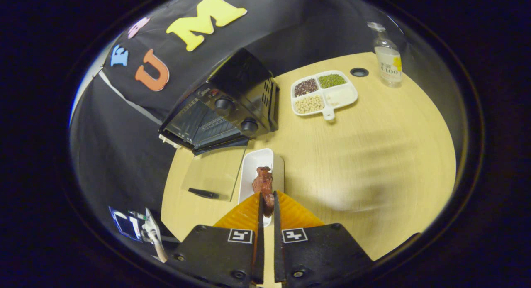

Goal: Open the toaster oven, put the food inside, and close the toaster oven door.

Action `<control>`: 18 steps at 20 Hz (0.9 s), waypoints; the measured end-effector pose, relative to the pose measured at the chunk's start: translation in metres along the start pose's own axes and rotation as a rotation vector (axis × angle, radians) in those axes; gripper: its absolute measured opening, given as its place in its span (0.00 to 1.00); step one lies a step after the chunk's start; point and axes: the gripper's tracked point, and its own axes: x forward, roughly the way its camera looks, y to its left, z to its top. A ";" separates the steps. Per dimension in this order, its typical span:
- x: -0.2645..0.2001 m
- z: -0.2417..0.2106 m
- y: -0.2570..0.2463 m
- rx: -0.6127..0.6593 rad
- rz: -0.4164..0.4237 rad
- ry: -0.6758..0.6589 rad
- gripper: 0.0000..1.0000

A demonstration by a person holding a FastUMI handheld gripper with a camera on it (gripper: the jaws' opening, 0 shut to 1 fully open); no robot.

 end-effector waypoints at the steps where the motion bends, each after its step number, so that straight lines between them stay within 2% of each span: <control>1: -0.009 0.001 0.004 -0.045 -0.030 -0.029 0.11; 4: -0.040 0.013 0.019 -0.205 -0.142 -0.127 0.10; 8: -0.073 0.019 0.066 -0.356 -0.180 -0.219 0.09; 13: -0.092 0.025 0.114 -0.589 -0.310 -0.342 0.07; 18: -0.060 0.006 0.172 -0.695 -0.289 -0.360 0.08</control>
